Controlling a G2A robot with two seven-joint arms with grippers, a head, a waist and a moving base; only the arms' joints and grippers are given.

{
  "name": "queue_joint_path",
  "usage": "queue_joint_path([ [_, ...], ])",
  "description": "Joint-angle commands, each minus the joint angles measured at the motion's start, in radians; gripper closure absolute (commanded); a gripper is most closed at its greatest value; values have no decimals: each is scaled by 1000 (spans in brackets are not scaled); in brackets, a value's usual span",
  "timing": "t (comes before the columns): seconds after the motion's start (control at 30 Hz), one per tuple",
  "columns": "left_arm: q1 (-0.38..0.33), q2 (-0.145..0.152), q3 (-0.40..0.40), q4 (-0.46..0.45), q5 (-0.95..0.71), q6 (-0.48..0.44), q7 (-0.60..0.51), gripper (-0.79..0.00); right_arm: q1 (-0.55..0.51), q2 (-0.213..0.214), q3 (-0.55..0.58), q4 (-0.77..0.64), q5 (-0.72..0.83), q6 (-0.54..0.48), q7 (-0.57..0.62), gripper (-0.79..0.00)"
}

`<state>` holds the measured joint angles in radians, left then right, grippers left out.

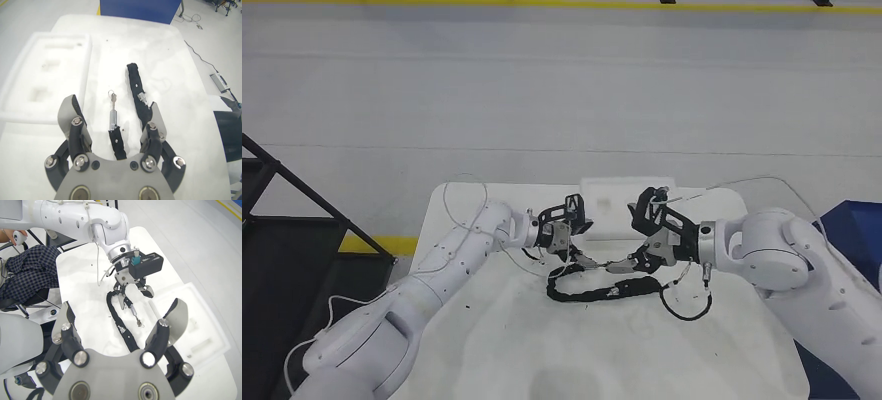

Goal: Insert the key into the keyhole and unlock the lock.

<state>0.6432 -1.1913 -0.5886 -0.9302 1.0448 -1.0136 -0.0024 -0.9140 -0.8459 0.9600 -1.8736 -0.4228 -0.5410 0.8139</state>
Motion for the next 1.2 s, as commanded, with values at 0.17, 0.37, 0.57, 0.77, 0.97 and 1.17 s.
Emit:
queue_joint_path([
  [0.17,-68,43,-66,-59,-120,1,34,-785,102,-24,-19,60,-19,-6,-41,-785],
  [0.37,-60,112,-97,-176,-237,1,6,-785,111,-27,-21,68,-20,-9,-46,-785],
  [0.57,-32,158,-112,-251,-322,1,-10,-785,111,-27,-21,68,-20,-9,-46,-785],
  [0.77,-32,158,-112,-251,-322,1,-10,-785,111,-27,-21,68,-20,-9,-46,-785],
  [0.97,-32,158,-112,-251,-322,1,-10,-785,111,-27,-21,68,-20,-9,-46,-785],
  [1.17,-22,159,-116,-258,-298,12,-37,-785,95,-22,4,111,-29,-75,-87,-785],
])
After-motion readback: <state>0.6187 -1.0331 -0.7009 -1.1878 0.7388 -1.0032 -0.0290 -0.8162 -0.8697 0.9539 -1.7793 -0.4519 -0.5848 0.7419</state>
